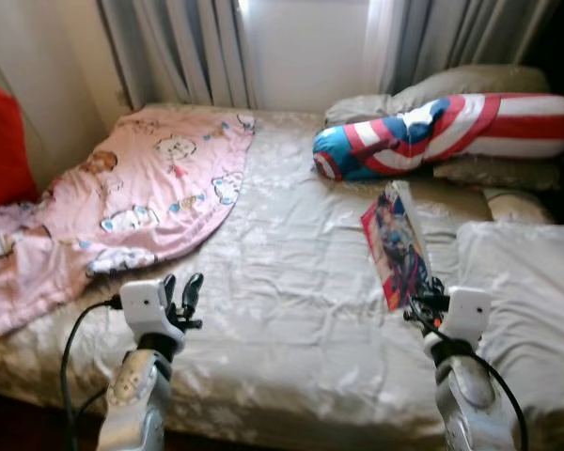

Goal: Clean up the room

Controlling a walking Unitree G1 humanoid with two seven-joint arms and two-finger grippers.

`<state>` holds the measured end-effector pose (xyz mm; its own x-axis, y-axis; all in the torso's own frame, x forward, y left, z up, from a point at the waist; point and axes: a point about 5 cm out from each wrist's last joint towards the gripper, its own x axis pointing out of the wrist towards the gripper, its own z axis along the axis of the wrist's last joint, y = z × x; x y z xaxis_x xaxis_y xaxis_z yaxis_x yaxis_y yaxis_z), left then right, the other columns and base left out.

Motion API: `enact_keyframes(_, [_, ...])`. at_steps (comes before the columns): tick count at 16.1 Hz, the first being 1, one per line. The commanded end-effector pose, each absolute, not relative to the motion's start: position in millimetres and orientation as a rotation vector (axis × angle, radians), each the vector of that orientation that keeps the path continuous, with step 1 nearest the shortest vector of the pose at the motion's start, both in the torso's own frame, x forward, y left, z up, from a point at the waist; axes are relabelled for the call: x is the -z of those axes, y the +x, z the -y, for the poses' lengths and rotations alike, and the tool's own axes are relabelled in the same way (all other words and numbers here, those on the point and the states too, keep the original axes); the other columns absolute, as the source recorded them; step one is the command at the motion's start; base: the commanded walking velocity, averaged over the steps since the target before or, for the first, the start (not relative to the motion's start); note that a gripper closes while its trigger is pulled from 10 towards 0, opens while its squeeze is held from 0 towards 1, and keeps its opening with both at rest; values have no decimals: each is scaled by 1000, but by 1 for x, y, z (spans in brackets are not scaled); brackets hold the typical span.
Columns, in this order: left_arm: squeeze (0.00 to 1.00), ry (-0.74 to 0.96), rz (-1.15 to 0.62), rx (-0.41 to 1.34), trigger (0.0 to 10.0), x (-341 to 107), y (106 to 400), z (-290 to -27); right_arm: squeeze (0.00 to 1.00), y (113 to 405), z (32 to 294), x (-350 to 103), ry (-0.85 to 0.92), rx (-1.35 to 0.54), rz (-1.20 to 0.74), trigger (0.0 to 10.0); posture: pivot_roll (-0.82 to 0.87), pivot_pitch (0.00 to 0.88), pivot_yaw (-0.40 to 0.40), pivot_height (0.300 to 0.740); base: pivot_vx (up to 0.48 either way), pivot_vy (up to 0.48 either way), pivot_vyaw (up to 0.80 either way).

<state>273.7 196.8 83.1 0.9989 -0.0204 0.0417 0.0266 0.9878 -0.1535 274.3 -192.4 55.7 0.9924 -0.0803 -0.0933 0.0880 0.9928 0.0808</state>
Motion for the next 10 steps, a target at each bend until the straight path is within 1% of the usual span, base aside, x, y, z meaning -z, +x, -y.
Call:
enact_keyframes(1, [0,-151,41,11,10000,-84,273,-201,0,280,189,-70,88,74,-19,10000,-8,36,-33,740,0,0,0])
enact_keyframes(10, [0,-154,43,11,10000,-85,272,-204,0,279,191,-69,101,90,-29,10000,-8,44,-30,740,0,0,0])
